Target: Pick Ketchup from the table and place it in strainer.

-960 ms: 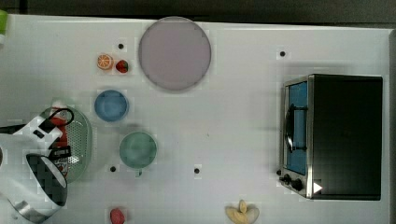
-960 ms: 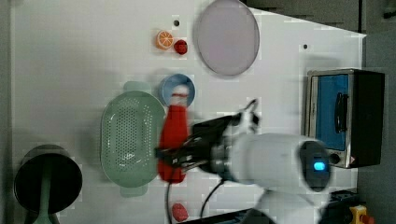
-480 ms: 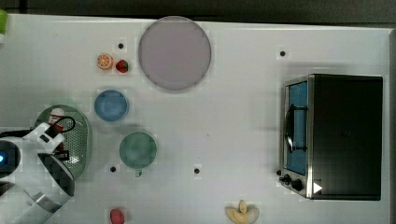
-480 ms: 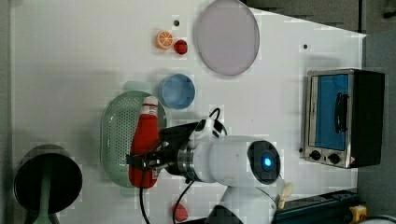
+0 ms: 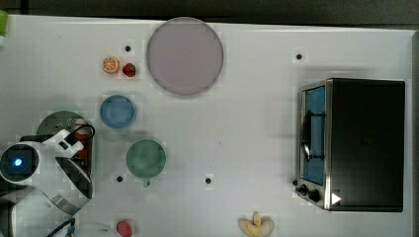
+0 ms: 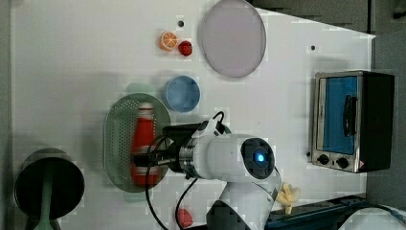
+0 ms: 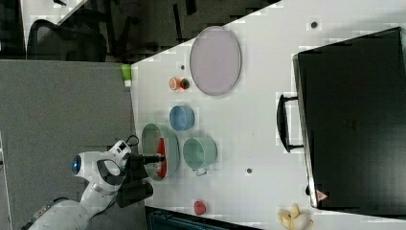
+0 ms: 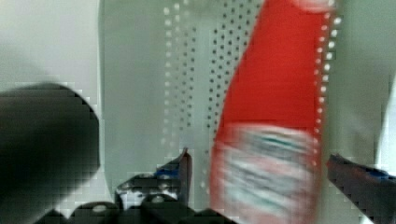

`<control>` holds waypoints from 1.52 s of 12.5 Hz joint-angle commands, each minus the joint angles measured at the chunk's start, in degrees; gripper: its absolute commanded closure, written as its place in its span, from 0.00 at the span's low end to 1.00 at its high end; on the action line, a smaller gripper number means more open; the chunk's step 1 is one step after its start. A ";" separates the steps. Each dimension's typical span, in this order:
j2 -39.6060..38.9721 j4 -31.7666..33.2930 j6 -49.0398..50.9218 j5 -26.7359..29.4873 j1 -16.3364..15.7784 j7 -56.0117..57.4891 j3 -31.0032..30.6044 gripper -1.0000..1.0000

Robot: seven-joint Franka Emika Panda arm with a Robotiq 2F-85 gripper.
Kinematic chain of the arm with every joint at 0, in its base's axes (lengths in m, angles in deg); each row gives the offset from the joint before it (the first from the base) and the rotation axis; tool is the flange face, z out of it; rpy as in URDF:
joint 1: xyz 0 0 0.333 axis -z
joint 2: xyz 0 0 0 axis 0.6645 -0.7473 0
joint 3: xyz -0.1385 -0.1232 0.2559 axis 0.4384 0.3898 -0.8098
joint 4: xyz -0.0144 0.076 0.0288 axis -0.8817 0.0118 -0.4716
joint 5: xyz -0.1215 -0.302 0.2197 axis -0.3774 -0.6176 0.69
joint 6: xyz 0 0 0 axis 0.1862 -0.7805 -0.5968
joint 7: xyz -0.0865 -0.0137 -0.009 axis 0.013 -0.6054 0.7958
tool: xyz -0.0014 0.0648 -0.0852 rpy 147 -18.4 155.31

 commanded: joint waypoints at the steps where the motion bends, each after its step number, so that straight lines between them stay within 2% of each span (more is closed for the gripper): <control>1: 5.23 -1.53 -0.70 -0.38 0.82 -7.02 -0.86 0.00; 4: 13.13 -2.56 5.92 0.07 4.12 -8.16 -0.84 0.00; 9: 25.91 -7.39 30.25 6.24 12.26 -7.58 1.66 0.00; 13: 33.05 -9.93 37.76 9.02 16.46 -6.72 11.39 0.00; 16: 36.49 -10.06 38.08 9.01 17.12 -6.11 20.73 0.00; 19: 38.16 -10.27 41.07 9.00 17.17 -6.11 27.53 0.00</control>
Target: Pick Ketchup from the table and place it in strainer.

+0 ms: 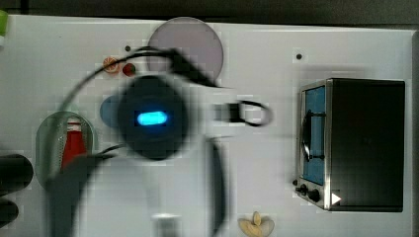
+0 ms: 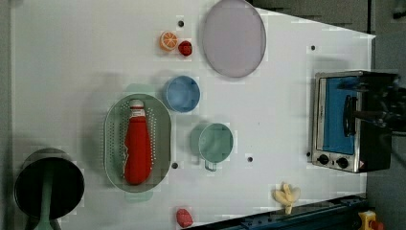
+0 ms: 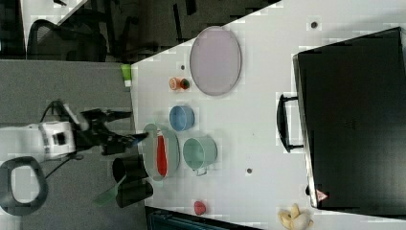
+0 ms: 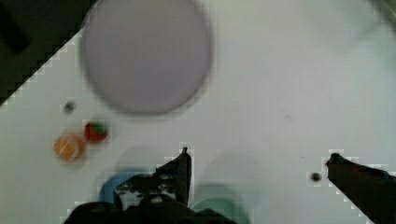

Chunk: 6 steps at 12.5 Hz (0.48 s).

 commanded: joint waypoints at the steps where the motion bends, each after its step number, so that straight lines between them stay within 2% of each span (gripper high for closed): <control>1: 1.34 -0.71 4.05 0.25 1.01 -1.61 5.23 0.00; 6: 0.46 -4.62 6.89 0.21 0.86 -1.61 6.11 0.00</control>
